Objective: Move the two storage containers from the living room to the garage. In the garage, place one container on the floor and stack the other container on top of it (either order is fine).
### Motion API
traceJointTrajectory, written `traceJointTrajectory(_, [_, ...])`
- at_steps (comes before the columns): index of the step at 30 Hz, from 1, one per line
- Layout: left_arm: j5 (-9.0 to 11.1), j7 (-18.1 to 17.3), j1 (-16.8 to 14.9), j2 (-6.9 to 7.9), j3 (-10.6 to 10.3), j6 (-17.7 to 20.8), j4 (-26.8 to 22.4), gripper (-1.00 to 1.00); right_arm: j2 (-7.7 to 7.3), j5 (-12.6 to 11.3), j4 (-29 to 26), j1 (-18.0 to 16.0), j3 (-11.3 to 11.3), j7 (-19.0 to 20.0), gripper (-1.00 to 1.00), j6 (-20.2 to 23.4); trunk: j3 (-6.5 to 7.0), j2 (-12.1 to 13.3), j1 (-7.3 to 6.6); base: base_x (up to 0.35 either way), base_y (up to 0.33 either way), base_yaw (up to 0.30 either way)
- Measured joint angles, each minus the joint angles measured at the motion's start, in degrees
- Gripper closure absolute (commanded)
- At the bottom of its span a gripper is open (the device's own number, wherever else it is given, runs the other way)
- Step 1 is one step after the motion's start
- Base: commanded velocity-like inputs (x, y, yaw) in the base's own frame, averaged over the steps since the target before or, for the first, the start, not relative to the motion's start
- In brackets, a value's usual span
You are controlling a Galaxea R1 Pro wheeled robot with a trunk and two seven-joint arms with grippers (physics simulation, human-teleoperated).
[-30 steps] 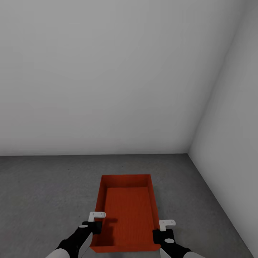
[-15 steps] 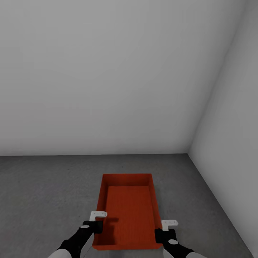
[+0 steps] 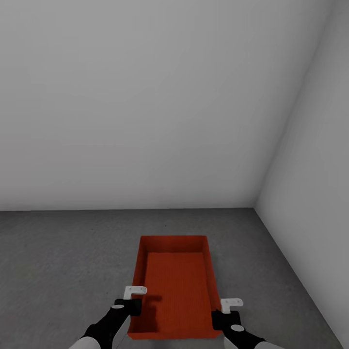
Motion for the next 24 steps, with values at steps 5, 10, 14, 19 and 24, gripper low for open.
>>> traceJointTrajectory(5, [6.6, -2.0, 0.0, 1.99, -5.3, 0.1, -0.2, 1.00, 1.19, 21.5, -0.7, 0.0, -19.6, -3.8, 1.00, 1.3, 0.00, 0.0, 0.00, 0.000, 0.000, 0.000])
traceJointTrajectory(10, [6.8, -2.0, 0.0, 2.09, -5.4, 0.2, -0.1, 1.00, 1.24, 21.5, -0.7, 0.0, -19.5, -3.8, 1.00, 1.4, 0.00, 0.0, 0.00, 0.000, 0.000, 0.000])
traceJointTrajectory(14, [6.8, -2.0, 0.0, 2.08, -5.4, 0.2, -0.1, 1.00, 1.24, 21.5, -0.7, 0.0, -19.5, -3.8, 1.00, 1.4, 0.00, 0.0, 0.00, 0.000, 0.000, 0.000])
traceJointTrajectory(19, [6.8, -2.0, 0.0, 2.08, -5.3, 0.1, 0.0, 1.00, 1.24, 21.5, -0.7, 0.0, -19.5, -3.8, 1.00, 1.4, -0.71, -1.6, 0.87, 0.000, 0.000, 0.000])
traceJointTrajectory(24, [6.8, -2.1, 0.0, 2.14, -5.3, 0.1, 0.0, 1.00, 1.33, 21.5, -0.7, 0.0, -19.4, -3.9, 1.00, 1.5, -1.61, -3.6, 1.97, 0.000, 0.000, 0.000])
